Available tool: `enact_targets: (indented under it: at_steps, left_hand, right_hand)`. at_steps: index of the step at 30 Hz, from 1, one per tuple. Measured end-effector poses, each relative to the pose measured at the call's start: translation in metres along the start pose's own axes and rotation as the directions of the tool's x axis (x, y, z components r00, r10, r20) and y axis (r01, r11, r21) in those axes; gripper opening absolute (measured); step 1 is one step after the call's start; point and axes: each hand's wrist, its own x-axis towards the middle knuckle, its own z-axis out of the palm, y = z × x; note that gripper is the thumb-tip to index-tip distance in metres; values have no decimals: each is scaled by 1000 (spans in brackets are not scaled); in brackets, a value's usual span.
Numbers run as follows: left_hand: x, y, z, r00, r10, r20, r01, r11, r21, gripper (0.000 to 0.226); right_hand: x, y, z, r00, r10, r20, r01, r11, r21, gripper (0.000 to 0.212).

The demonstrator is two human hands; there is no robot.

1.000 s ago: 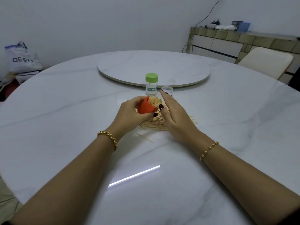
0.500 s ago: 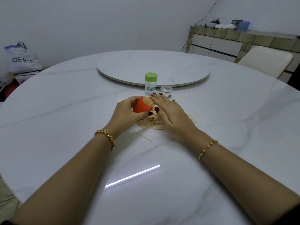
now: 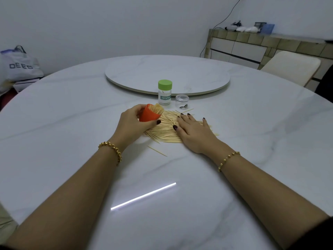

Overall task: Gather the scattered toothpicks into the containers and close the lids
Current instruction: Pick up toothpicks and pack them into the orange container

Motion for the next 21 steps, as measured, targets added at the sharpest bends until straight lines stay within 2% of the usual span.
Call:
enact_targets:
  at_steps: [5, 9, 15, 18, 21]
  left_hand:
    - [-1, 0, 2, 1000, -2, 14, 2, 1000, -4, 62]
    - [-2, 2, 5, 1000, 1, 27, 0, 1000, -22, 60]
    - [-1, 4, 9, 1000, 12, -4, -12, 1000, 13, 58]
    - [1, 3, 11, 1000, 16, -18, -16, 1000, 2, 58]
    - [4, 0, 13, 999, 22, -24, -21, 1000, 9, 58]
  right_hand:
    - [1, 3, 1, 1000, 10, -5, -10, 1000, 22, 56]
    - [11, 4, 4, 981, -15, -193, 39, 992, 123, 48]
    - [31, 0, 3, 901, -40, -433, 106, 986, 129, 41]
    - [49, 8, -1, 887, 15, -462, 50, 990, 128, 45]
    - [70, 15, 0, 909, 67, -411, -30, 995, 96, 54]
